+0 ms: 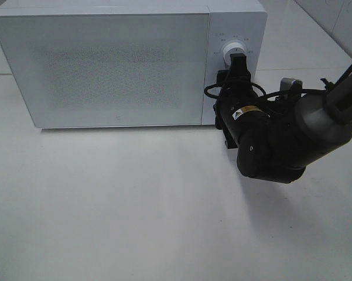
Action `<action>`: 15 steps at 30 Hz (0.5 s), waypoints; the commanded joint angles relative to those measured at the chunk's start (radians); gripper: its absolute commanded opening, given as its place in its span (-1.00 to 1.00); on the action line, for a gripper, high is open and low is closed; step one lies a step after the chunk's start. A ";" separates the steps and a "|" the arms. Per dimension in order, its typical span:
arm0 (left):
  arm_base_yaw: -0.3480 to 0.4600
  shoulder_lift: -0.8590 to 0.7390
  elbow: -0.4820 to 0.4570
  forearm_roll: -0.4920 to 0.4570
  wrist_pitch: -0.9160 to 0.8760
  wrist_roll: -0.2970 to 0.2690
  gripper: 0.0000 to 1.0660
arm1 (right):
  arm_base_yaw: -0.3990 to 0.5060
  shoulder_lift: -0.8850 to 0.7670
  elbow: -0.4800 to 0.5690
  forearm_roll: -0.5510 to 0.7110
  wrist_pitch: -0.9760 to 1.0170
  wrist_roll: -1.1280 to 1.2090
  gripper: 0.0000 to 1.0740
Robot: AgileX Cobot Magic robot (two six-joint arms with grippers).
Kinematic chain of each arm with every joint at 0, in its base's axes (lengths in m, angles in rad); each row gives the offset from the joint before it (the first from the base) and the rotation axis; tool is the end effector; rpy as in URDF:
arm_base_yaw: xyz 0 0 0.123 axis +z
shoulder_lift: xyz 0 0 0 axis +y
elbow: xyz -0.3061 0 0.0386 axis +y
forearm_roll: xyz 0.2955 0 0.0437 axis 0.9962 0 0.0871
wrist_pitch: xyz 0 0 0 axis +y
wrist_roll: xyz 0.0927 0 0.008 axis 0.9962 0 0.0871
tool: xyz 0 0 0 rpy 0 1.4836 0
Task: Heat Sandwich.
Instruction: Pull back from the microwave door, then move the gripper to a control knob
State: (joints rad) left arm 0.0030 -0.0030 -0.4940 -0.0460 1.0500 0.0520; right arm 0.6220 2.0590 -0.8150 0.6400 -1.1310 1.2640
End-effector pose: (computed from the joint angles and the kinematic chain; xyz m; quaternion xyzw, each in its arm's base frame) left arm 0.0157 -0.0037 0.2982 0.0216 0.8507 -0.0086 0.5251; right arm 0.3476 0.1874 0.1002 0.4940 0.5521 0.4714 0.4784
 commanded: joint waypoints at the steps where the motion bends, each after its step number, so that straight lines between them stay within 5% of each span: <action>1: 0.000 -0.023 0.003 -0.005 -0.012 -0.002 0.57 | -0.014 -0.023 -0.032 -0.058 -0.225 -0.034 0.38; 15: 0.000 -0.023 0.003 -0.005 -0.012 -0.002 0.57 | -0.014 -0.095 0.078 -0.141 -0.223 -0.161 0.34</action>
State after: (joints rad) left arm 0.0030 -0.0030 -0.4940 -0.0460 1.0500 0.0520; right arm 0.6150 1.9860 -0.7350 0.5030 -1.1810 1.1400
